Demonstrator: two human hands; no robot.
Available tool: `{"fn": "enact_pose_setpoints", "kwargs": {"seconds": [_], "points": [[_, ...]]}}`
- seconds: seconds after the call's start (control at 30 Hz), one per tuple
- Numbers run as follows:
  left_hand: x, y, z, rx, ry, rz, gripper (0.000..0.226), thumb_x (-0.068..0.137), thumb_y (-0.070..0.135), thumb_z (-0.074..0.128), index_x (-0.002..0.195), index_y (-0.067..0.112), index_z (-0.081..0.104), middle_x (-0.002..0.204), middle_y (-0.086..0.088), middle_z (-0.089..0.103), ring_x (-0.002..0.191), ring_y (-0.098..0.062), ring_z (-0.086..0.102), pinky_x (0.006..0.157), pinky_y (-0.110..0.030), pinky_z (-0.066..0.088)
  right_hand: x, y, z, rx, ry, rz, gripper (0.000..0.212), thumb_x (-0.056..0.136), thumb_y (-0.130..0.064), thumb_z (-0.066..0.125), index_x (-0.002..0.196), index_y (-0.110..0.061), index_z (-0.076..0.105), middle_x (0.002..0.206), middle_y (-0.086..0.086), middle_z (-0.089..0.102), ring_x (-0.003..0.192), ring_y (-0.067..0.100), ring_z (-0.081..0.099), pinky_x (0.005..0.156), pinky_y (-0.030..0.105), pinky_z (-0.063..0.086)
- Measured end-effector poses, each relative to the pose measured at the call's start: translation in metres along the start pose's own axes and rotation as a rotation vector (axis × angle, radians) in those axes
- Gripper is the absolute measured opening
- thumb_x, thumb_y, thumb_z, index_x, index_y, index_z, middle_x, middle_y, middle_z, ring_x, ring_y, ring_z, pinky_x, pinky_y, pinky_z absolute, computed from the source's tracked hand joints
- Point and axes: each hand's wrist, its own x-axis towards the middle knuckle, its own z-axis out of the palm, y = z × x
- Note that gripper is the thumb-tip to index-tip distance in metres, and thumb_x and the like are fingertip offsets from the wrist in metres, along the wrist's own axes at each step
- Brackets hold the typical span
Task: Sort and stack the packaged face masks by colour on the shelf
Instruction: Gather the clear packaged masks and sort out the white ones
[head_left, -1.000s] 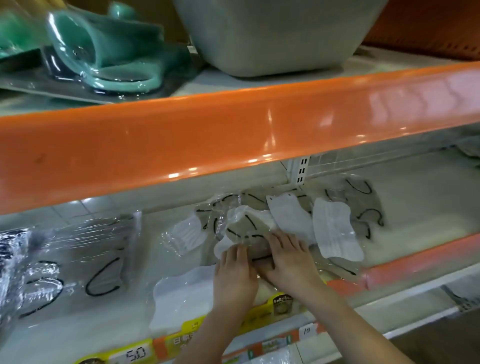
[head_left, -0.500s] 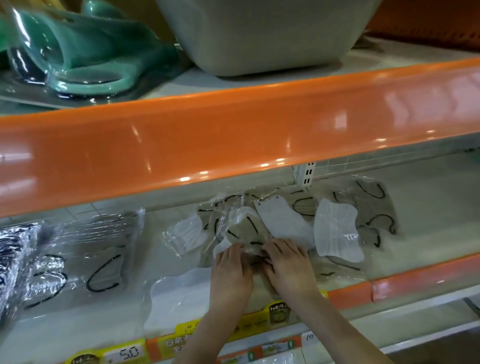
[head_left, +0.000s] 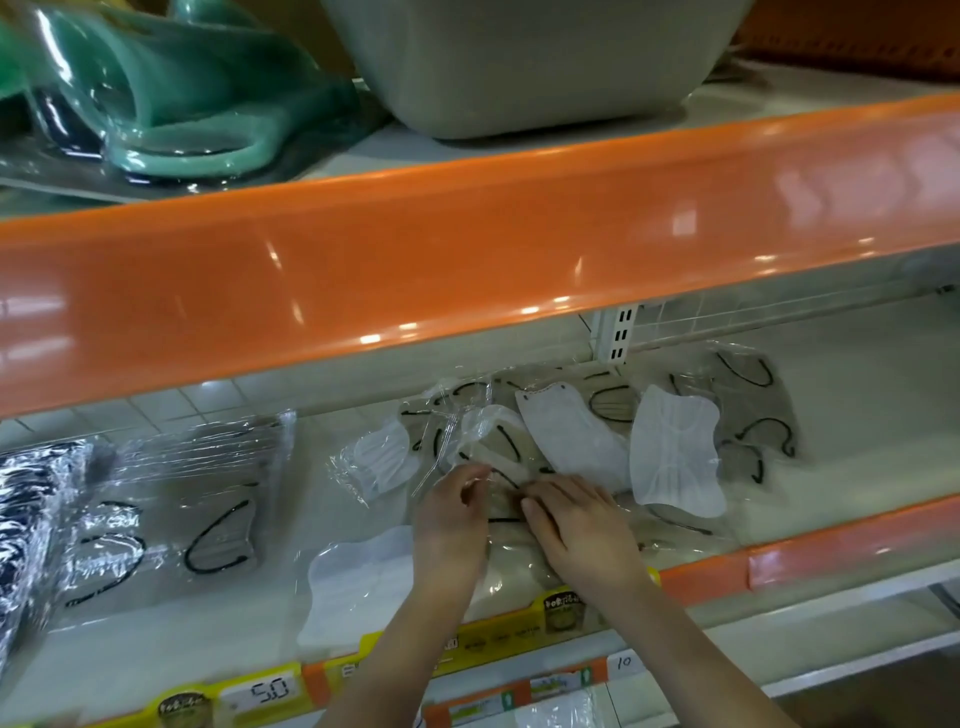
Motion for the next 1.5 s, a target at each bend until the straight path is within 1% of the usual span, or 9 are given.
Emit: {"fn": "enact_pose_setpoints", "kwargs": {"seconds": [0.27, 0.43, 0.57, 0.77, 0.9, 1.07, 1.2, 1.43, 1.5], "points": [[0.012, -0.003, -0.059, 0.050, 0.259, 0.175, 0.030, 0.093, 0.000, 0.050, 0.098, 0.027, 0.062, 0.089, 0.013, 0.064, 0.086, -0.011, 0.062, 0.072, -0.024, 0.042, 0.012, -0.009, -0.001, 0.013, -0.020, 0.145, 0.037, 0.091, -0.041, 0.038, 0.093, -0.018, 0.067, 0.092, -0.003, 0.065, 0.085, 0.021, 0.063, 0.069, 0.033, 0.049], [0.014, 0.001, -0.100, 0.039, 0.311, 0.322, 0.034, 0.094, -0.003, 0.048, 0.095, 0.029, 0.059, 0.088, 0.015, 0.062, 0.087, -0.008, 0.061, 0.071, -0.007, 0.042, 0.051, -0.055, -0.008, 0.246, -0.210, 0.118, 0.051, 0.084, -0.053, 0.044, 0.118, -0.019, 0.062, 0.117, -0.002, 0.061, 0.107, 0.018, 0.054, 0.087, 0.034, 0.045], [0.017, 0.000, -0.124, 0.052, 0.345, 0.505, 0.026, 0.093, 0.006, 0.047, 0.096, 0.028, 0.062, 0.090, 0.019, 0.059, 0.091, -0.013, 0.062, 0.078, -0.029, 0.049, 0.079, -0.102, -0.014, 0.255, -0.079, -0.025, 0.012, 0.085, -0.026, 0.065, 0.088, -0.015, 0.070, 0.083, -0.002, 0.069, 0.076, 0.009, 0.058, 0.055, 0.006, 0.033], [0.020, -0.014, -0.147, 0.408, 0.607, 0.768, 0.025, 0.087, 0.006, 0.050, 0.108, 0.017, 0.056, 0.117, -0.005, 0.055, 0.117, -0.029, 0.043, 0.099, -0.040, 0.036, 0.095, -0.131, -0.008, 0.519, -0.222, 0.210, 0.022, 0.094, -0.020, 0.055, 0.075, -0.010, 0.056, 0.066, 0.002, 0.056, 0.055, 0.009, 0.047, 0.051, 0.015, 0.034], [0.011, -0.037, -0.149, 0.535, 0.423, 0.792, 0.017, 0.090, 0.023, 0.051, 0.100, 0.014, 0.061, 0.102, -0.006, 0.063, 0.094, -0.028, 0.056, 0.076, -0.037, 0.048, 0.096, -0.143, 0.003, 0.890, -0.224, 0.401, 0.013, 0.094, -0.014, 0.056, 0.092, -0.002, 0.059, 0.087, 0.012, 0.066, 0.068, 0.016, 0.068, 0.066, 0.037, 0.059], [0.001, -0.059, -0.148, 0.758, 0.282, 0.723, 0.052, 0.080, 0.051, 0.057, 0.116, 0.013, 0.058, 0.113, -0.006, 0.063, 0.104, -0.026, 0.057, 0.081, -0.040, 0.051, 0.094, -0.162, 0.008, 1.312, -0.222, 0.543, 0.011, 0.087, 0.004, 0.060, 0.098, 0.007, 0.057, 0.095, 0.022, 0.064, 0.077, 0.023, 0.069, 0.068, 0.026, 0.056], [0.004, -0.071, -0.162, 0.755, 0.360, 0.734, 0.044, 0.073, 0.017, 0.077, 0.110, 0.014, 0.055, 0.103, -0.006, 0.067, 0.087, -0.028, 0.066, 0.066, -0.036, 0.053, 0.085, -0.177, 0.023, 1.500, -0.244, 0.601, 0.007, 0.087, 0.008, 0.058, 0.087, 0.001, 0.058, 0.082, 0.018, 0.064, 0.077, 0.026, 0.065, 0.072, 0.030, 0.056], [0.006, -0.084, -0.207, 0.815, 0.410, 0.790, 0.023, 0.066, 0.002, 0.064, 0.084, 0.013, 0.072, 0.080, 0.000, 0.070, 0.071, -0.025, 0.066, 0.056, -0.031, 0.046, 0.089, -0.189, 0.044, 0.946, 0.015, 0.640, 0.040, 0.084, -0.004, 0.064, 0.118, -0.014, 0.046, 0.092, -0.004, 0.056, 0.081, 0.006, 0.057, 0.066, 0.012, 0.045], [0.007, -0.089, -0.221, 0.820, 0.412, 0.797, 0.021, 0.069, 0.002, 0.065, 0.085, 0.012, 0.072, 0.082, -0.001, 0.070, 0.074, -0.026, 0.066, 0.057, -0.032, 0.046, 0.089, -0.190, 0.050, 0.822, 0.094, 0.534, 0.048, 0.086, -0.005, 0.062, 0.129, -0.014, 0.042, 0.106, -0.001, 0.051, 0.097, 0.012, 0.053, 0.081, 0.021, 0.044]]}}
